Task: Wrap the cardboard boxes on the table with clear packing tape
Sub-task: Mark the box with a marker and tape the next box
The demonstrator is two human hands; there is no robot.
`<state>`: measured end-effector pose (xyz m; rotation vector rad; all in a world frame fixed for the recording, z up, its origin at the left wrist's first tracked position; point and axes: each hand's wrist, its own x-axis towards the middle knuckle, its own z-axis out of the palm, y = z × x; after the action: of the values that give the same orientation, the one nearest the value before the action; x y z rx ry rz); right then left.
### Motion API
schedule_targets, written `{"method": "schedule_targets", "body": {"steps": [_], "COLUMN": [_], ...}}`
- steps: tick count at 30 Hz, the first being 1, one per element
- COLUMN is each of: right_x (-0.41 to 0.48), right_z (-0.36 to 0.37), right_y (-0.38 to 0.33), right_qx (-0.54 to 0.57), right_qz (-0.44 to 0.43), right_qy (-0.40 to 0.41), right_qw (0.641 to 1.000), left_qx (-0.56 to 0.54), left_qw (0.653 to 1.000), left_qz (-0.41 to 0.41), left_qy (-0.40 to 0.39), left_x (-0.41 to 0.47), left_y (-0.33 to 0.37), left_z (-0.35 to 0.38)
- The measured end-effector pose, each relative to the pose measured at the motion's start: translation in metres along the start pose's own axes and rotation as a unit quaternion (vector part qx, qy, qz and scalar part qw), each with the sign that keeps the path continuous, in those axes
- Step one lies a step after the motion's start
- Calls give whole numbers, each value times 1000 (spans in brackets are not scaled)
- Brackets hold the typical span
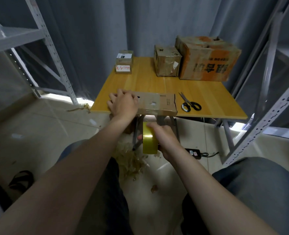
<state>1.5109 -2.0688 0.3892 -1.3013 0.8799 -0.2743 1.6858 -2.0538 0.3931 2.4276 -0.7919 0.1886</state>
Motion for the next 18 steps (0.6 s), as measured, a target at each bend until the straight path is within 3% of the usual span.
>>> {"method": "schedule_targets", "body": {"steps": [3, 6, 11, 13, 15, 18], "right_x": [2, 9, 19, 21, 20, 20], "right_z": [-2, -3, 1, 1, -3, -25], "right_y": [3, 8, 12, 12, 9, 0], "right_qx": [20, 27, 29, 61, 94, -44], "right_qz": [7, 12, 42, 60, 63, 46], "right_qy": [8, 18, 61, 57, 42, 28], "right_qw": [1000, 999, 997, 995, 993, 998], "left_qx": [-101, -238, -301, -380, -451, -467], "left_qw": [991, 948, 885, 848, 824, 827], "left_qz": [-80, -179, -216, -231, -236, -235], "left_qy": [29, -116, -282, -288, -246, -207], "left_x": [-17, -36, -80, -86, -88, -87], "left_y": [5, 2, 1, 5, 8, 10], "left_z": [-9, -6, 3, 5, 6, 7]}}
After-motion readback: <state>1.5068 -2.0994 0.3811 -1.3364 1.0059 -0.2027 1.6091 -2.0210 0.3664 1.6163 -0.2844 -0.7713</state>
